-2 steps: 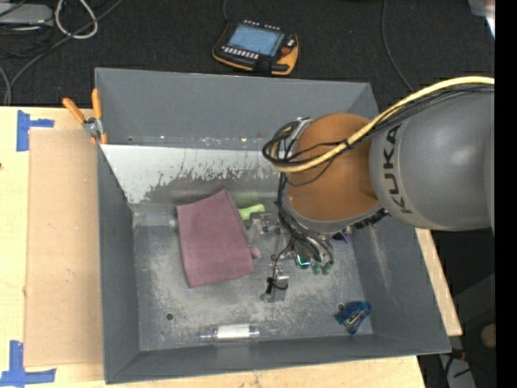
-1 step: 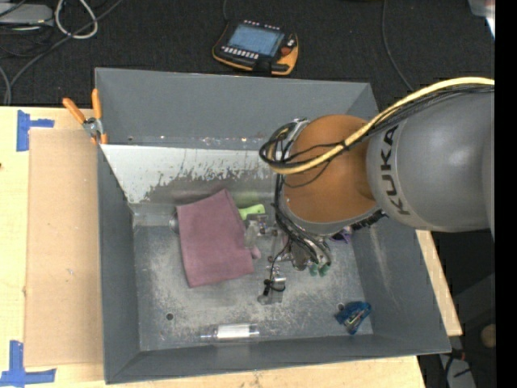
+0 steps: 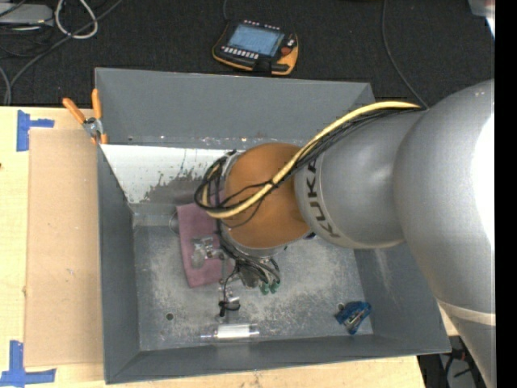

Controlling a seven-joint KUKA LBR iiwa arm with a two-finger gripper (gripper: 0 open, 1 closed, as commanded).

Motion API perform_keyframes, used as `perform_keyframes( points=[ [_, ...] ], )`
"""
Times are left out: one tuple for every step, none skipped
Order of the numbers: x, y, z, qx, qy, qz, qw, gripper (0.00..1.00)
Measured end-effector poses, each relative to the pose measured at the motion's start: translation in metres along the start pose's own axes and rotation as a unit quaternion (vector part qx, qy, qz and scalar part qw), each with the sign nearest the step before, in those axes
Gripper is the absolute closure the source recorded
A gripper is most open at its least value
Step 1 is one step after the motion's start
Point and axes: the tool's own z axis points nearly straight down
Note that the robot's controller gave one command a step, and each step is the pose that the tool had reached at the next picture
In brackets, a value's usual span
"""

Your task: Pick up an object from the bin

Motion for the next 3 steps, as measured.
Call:
perform_keyframes(
  points=[
    [0.029,0.003,-0.001,-0.002,0.0014,0.003,1.0,0.0],
    [0.038,-0.04,-0.011,-0.003,0.0009,-0.094,0.9956,0.0],
    [0.038,-0.041,-0.011,-0.003,0.0011,-0.092,0.9958,0.0]
  ],
)
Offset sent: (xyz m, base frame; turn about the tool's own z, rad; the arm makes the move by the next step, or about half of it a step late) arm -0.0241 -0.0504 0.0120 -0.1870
